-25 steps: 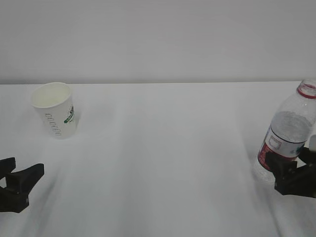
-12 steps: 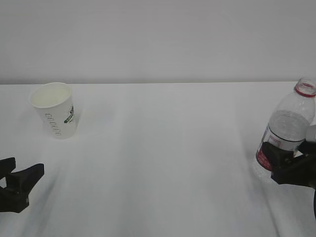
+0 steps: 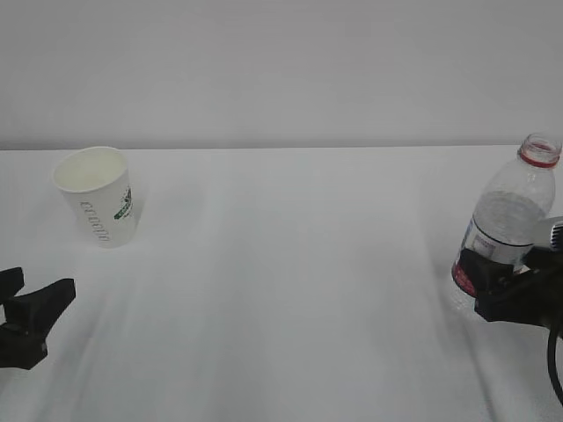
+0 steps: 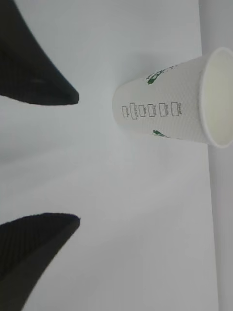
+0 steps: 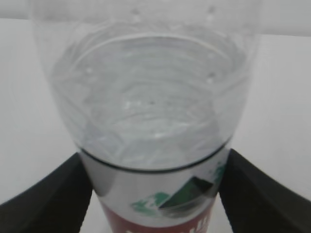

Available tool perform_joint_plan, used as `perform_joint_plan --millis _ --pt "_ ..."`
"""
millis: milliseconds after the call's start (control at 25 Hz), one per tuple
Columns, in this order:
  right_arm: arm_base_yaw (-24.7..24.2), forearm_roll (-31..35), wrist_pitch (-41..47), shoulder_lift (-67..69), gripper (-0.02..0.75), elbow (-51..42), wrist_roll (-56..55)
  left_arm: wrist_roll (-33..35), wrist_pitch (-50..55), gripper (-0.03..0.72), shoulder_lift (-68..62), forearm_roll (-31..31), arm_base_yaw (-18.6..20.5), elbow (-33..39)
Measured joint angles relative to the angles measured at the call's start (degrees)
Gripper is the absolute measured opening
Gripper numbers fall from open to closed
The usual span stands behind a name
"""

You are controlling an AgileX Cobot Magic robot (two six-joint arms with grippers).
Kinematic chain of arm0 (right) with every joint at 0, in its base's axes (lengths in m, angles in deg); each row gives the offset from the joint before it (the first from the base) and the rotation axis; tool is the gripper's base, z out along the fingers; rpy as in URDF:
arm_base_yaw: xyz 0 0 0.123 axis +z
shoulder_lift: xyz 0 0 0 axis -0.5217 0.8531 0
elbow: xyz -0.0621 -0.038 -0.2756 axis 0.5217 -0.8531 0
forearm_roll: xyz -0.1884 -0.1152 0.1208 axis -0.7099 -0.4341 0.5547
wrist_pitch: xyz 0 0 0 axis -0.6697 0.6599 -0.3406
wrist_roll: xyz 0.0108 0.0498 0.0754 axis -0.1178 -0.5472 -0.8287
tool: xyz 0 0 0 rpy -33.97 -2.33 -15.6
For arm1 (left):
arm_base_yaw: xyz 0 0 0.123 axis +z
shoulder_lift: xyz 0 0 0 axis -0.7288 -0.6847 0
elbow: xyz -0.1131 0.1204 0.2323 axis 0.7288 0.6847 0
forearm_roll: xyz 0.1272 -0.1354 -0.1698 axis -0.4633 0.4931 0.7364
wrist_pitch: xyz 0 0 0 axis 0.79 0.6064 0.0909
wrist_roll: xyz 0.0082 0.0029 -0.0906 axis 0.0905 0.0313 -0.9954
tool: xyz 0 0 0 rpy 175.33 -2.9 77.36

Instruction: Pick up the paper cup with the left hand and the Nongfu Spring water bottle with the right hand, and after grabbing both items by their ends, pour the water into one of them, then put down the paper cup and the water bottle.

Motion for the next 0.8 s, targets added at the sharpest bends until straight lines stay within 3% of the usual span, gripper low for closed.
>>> perform_joint_plan --millis 320,800 --pt "0.0 -0.2 0.0 4.4 0.659 0.6 -1.9 0.0 0.0 0.507 1.9 0.0 0.0 0.0" --pt "0.0 -0.3 0.0 5.3 0.662 4.6 -3.2 0.0 0.0 0.507 1.9 0.0 0.0 0.0"
